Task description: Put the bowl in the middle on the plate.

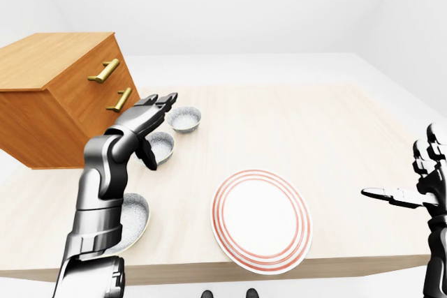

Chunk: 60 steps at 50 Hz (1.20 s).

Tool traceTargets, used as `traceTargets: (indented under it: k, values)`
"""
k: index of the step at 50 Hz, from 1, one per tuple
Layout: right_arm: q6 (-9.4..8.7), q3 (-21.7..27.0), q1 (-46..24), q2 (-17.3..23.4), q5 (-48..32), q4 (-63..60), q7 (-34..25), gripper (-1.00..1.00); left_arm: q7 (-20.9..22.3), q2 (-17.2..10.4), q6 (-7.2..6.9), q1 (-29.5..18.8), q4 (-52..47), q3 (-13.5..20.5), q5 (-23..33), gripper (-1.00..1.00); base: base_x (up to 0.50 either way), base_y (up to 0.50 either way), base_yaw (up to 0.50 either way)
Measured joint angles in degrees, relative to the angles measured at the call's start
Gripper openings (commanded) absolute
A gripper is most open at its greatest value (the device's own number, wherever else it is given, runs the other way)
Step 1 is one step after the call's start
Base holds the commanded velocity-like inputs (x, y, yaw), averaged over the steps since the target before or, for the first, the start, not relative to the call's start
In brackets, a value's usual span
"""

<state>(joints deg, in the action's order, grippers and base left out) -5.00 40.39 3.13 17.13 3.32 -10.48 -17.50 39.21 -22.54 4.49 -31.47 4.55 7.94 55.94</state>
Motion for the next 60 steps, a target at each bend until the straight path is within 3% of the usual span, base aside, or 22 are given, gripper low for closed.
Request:
traceTargets:
  k: [30,52,60]
  values:
    - [0.00,-0.3,-0.3,0.2,-0.3,1.3,0.3,1.00,0.6,1.1,0.07,2.3,1.4,-0.4,1.7,1.00,0.00,0.00,0.00]
    - [0.00,-0.3,-0.3,0.2,-0.5,1.1,0.4,1.00,-4.3,3.2,-0.04,2.1,4.0,-1.9,1.3,1.00,0.00,0.00,0.00]
    - [0.00,-0.3,-0.3,0.1,-0.5,0.9,0.4,1.00,-6.3,3.8,0.51,1.5,5.6,-2.6,1.8,1.00,0.00,0.00,0.00]
